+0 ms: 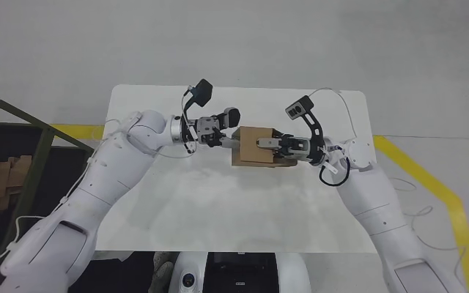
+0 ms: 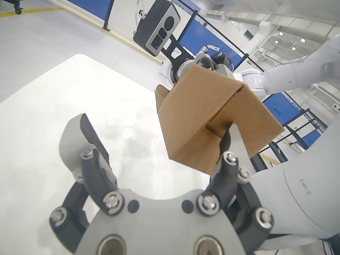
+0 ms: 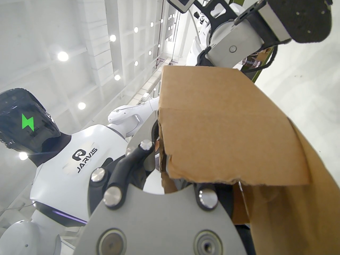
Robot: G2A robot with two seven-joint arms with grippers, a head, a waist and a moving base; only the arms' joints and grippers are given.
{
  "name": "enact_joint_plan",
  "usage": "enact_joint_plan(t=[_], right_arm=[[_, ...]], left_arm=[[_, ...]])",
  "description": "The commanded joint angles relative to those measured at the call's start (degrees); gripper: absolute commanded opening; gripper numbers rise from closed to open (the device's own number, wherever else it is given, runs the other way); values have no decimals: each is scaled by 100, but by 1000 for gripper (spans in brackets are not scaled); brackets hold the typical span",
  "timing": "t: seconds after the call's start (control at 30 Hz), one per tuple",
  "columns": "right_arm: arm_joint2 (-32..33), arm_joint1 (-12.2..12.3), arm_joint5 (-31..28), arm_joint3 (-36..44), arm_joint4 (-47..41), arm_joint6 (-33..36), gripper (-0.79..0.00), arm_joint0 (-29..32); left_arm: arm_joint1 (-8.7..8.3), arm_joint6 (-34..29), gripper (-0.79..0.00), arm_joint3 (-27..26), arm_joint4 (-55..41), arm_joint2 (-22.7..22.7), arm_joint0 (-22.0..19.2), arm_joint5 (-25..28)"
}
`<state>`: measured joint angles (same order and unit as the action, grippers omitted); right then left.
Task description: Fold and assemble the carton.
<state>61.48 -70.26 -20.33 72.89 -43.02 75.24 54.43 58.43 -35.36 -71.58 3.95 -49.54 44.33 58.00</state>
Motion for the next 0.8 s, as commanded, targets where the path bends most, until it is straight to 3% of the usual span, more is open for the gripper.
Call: enact_joint_plan(t=[0.0,0.23,0.37,0.57,0.77], right_arm=[[3,2,31,-23,63,-40,-785,-2],[63,38,178,-133,637,-450,-785,-23],[55,61,377,-232,1073,-764,-785,-4],[-162,43,640,-409,1695,-1174,-785,-45],[-461,-16,790,-557,2117,-1425,-785,-115]], left_arm=[[-25,43,0,0,68,-73,39,0],[-110,328,0,-54,464,-353,210,0],[-159,767,0,-235,1165,-562,329,0],[-262,2211,0,-549,3093,-833,650,0],[-415,3789,0,-469,5033,-747,784,0]])
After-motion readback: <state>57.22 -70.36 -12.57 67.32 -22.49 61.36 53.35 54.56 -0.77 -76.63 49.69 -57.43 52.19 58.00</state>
